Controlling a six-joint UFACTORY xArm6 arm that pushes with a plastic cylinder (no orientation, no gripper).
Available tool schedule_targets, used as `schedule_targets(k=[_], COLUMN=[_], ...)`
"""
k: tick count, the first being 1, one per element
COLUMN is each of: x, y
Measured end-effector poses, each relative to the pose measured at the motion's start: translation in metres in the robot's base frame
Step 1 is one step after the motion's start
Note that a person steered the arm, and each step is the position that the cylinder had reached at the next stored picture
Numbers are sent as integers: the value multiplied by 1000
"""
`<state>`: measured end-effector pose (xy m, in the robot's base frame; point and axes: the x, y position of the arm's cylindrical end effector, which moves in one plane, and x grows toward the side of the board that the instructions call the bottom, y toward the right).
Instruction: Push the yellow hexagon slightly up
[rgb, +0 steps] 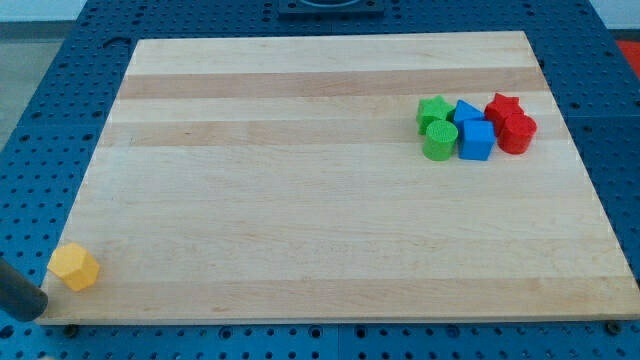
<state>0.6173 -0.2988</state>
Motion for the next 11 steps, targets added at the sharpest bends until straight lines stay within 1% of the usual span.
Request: schedule_targets(k=[1, 2, 3, 4, 9, 11], x=[-1, -35, -36, -50, -95, -69], y=[1, 20, 20, 20, 32, 45])
